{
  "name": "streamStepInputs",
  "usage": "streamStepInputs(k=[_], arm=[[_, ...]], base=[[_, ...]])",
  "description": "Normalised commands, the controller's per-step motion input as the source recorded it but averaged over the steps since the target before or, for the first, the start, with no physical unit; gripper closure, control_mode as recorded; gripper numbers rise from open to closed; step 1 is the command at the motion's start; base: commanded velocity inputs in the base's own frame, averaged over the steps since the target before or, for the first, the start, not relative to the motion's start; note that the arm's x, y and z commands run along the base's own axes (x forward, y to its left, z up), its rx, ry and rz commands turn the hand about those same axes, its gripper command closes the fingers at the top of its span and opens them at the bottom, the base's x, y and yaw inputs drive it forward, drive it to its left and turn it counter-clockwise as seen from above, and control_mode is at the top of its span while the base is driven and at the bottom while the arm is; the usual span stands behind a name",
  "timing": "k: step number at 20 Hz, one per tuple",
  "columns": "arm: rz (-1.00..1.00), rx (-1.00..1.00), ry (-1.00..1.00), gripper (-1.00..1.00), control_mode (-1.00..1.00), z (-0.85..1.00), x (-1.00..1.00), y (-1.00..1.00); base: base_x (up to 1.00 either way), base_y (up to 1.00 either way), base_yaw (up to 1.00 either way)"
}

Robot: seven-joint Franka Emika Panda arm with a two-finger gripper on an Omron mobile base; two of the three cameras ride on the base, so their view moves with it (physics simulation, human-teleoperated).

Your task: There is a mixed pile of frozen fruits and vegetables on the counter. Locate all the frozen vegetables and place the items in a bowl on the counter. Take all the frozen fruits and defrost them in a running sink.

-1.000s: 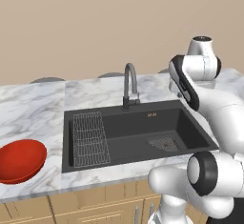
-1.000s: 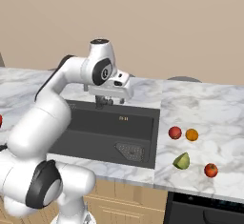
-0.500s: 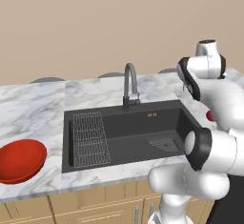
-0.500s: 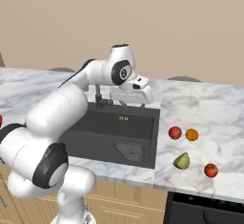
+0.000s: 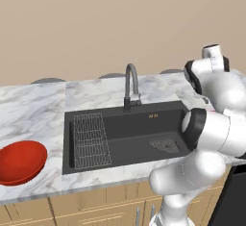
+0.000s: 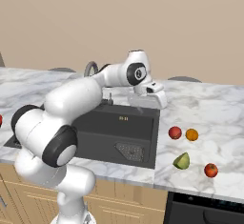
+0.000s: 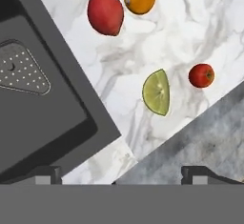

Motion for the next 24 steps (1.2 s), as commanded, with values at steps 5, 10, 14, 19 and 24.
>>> streamStepInputs(k=[5,10,14,19,24], arm=[[-0.21,0.0,0.09,-1.0,-1.0,-0.37,-0.03,-0.64],[-0.25,0.03,0.11,-1.0,-1.0,-0.36,-0.02,-0.75],[-0.21,0.0,0.11,-1.0,-1.0,-0.24,0.04,-0.62],[-0.01,0.02,0.01,-1.0,-1.0,-0.02,0.02,-0.1],[0.02,0.22,0.06,-1.0,-1.0,-0.33,0.12,-0.04]], base=[[0.0,0.0,0.0],[0.0,0.0,0.0],[0.0,0.0,0.0],[0.0,0.0,0.0],[0.0,0.0,0.0]])
